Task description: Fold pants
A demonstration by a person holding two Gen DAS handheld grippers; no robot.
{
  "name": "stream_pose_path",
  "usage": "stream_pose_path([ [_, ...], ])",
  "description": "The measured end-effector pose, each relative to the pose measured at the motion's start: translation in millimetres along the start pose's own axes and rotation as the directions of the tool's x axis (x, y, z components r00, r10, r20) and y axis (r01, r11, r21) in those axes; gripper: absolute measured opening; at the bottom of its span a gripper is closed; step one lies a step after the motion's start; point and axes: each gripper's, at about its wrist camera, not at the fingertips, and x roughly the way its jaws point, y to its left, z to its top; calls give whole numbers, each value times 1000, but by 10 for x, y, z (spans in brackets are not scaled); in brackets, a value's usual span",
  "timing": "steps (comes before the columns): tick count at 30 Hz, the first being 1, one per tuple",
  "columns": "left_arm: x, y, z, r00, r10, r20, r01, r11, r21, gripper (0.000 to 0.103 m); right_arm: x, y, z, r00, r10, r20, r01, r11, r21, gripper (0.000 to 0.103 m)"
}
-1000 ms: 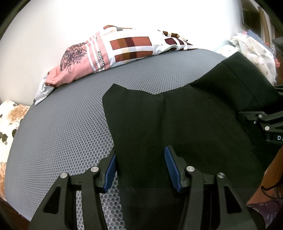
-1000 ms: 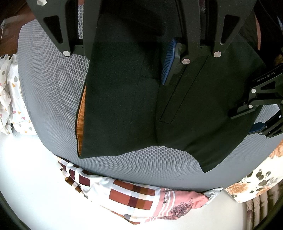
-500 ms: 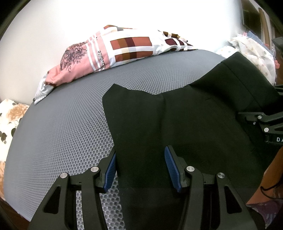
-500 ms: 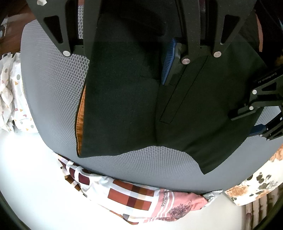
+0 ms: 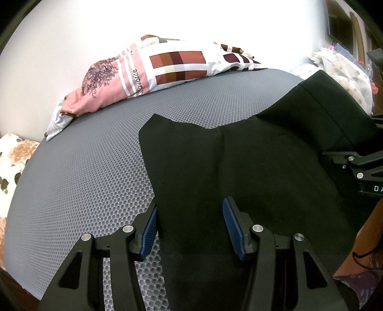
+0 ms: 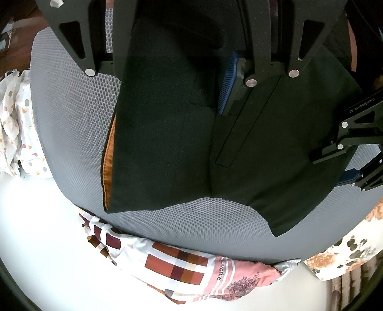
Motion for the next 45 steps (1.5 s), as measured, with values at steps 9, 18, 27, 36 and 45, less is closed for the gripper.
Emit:
stream_pose_path([
  [9,-20,32,-27,1000,-1,2,1,1000,-3,53,4,17,15,1000,0,-1,0,1000,-3,42],
  [18,-42,64,-38,1000,1,6,-1,1000,-5,53,-4,26,26,1000,-3,-3,3,1000,-11,42],
  [27,-34,91,67,1000,-11,26,11,1000,-24,37,-64,-19,10,1000,0,15,0,1000,-17,39],
  [36,82,131,204,999,-30,25,31,998,-57,34,-143,-30,-13,1000,-3,20,4,999,-32,37],
  [45,156,138,335,999,-32,22,33,997,-68,34,-162,-42,15,1000,-4,20,5,999,-47,37],
])
